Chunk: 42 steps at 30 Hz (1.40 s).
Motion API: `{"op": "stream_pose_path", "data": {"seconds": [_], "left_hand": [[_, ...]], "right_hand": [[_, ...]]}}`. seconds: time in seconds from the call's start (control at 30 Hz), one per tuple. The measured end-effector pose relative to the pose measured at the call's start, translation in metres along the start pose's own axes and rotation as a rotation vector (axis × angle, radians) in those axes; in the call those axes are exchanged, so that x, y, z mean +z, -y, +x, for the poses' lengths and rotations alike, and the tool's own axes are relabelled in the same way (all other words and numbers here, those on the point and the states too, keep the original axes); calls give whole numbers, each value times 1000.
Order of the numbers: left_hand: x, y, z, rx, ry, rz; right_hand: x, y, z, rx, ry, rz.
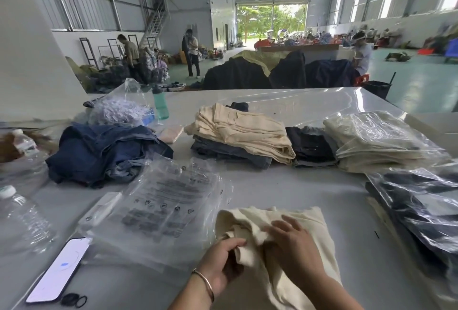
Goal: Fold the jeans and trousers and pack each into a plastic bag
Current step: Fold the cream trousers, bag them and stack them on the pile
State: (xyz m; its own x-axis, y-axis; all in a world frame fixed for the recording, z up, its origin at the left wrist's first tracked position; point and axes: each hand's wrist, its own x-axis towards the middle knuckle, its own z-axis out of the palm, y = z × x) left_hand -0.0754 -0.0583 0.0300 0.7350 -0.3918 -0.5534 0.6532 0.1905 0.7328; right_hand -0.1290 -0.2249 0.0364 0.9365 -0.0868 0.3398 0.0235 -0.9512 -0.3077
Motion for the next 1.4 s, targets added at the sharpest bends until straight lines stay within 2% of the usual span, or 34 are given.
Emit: {"op": "stream_pose_path", "data": {"seconds": [0.03,0.1,0.2,0.3,0.63,0.73,0.77,0.87,0.93,1.03,1.13,1.2,1.3,1.37,1.4], "left_hand": [[0,2,-1,4,0,-10],[5,6,-4,15,19,-73],[13,6,-9,40,39,-223],[13,3,-9,91,4,-218],[8,4,-12,108,25,-224],[15,-2,-18,128,60,-89],[18,-3,-19,128,73,-36],[30,-3,-23,128,142,83],[35,-3,-26,162,169,169],[41,3,-27,272,178,352],[60,15,-26,406,376,607],[80,25,-23,490,460,694],[115,36,-19,555,423,774],[142,44,-17,799,307,998],[155,45,-19,939,184,1076]], "right_hand": [[-3,-3,1,51,-91,94],[-10,-1,1,55,-117,175],[-12,9,0,-151,-35,139],[-6,11,-3,-117,86,173],[-15,15,-18,-173,199,119],[-14,18,-20,-113,307,57],[-14,20,-19,-71,297,41],[-17,20,-13,77,241,31],[-24,9,-8,136,205,110],[-43,-11,-1,260,62,250],[-55,-28,3,344,-3,155],[-63,-38,0,404,-49,155],[-85,-50,-9,508,-153,379],[-104,-59,-16,577,-217,670],[-113,-64,-19,601,-236,801]]}}
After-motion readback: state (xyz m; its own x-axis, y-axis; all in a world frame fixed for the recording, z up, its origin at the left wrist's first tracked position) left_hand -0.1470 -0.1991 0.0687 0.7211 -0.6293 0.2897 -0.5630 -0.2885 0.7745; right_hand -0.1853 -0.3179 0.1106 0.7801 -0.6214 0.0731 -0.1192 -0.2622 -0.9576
